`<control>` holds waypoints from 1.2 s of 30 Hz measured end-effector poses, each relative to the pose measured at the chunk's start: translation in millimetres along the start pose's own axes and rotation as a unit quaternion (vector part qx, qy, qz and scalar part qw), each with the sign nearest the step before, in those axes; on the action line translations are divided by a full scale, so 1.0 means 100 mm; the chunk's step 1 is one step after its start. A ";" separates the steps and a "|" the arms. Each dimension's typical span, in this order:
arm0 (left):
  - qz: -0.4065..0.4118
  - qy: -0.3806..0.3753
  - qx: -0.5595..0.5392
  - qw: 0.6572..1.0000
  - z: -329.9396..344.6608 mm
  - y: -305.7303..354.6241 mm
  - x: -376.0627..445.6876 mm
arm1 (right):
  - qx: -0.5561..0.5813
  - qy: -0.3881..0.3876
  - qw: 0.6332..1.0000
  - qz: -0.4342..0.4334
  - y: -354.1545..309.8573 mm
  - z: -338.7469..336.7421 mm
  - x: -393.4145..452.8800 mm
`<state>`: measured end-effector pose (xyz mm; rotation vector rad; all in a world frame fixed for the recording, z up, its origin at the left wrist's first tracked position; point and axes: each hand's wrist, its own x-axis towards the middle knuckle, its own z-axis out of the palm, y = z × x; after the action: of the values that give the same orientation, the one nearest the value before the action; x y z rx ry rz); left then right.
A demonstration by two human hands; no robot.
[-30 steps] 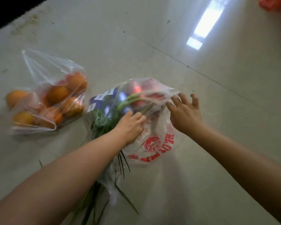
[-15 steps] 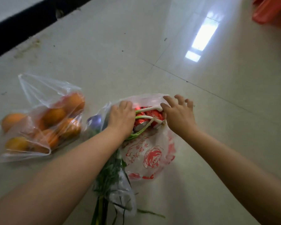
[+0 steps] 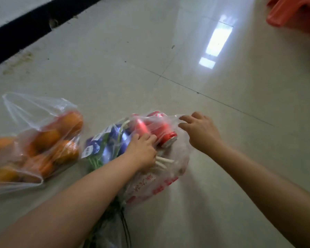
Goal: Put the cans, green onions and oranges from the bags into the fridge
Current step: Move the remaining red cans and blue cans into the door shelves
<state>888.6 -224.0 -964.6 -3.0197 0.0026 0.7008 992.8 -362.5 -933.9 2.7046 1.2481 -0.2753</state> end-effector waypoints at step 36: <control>0.058 0.156 0.140 0.976 0.02 -0.69 0.06 | -0.114 0.063 0.979 -0.160 -0.28 0.26 0.24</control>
<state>893.6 -155.4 -965.8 -2.8347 0.2661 0.2004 983.8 -332.5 -966.6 2.3546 1.6405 0.0059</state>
